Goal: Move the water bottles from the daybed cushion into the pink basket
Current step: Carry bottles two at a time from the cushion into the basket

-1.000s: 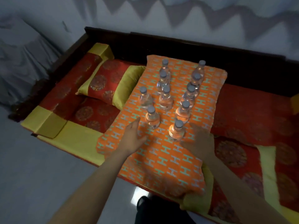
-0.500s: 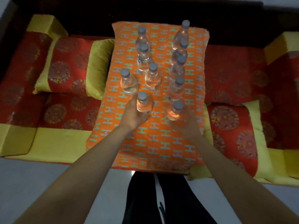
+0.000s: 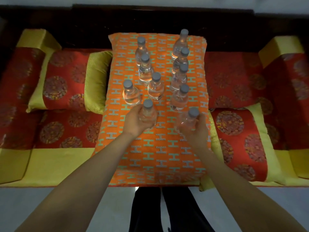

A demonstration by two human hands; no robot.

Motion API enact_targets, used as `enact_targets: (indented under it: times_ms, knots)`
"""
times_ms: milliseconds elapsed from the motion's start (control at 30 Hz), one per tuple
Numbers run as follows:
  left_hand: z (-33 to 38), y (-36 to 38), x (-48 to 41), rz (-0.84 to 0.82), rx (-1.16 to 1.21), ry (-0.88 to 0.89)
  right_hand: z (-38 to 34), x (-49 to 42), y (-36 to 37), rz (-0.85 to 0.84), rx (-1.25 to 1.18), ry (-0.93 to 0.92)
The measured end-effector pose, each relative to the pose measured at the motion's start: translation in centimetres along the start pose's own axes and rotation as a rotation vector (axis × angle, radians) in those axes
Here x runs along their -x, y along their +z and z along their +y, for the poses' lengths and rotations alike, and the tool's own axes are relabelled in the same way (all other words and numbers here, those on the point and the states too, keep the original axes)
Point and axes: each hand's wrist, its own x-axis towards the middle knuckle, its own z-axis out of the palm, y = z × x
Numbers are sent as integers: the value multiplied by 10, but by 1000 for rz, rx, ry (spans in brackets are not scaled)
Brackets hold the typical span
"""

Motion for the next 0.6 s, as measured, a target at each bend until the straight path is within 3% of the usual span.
enact_targets:
  times_ms: [300, 600]
  knots:
    - [64, -6, 19, -79, 156, 111, -23, 28, -58, 227, -193, -145]
    - [191, 73, 36, -268, 115, 386, -13, 76, -210, 488, -114, -125]
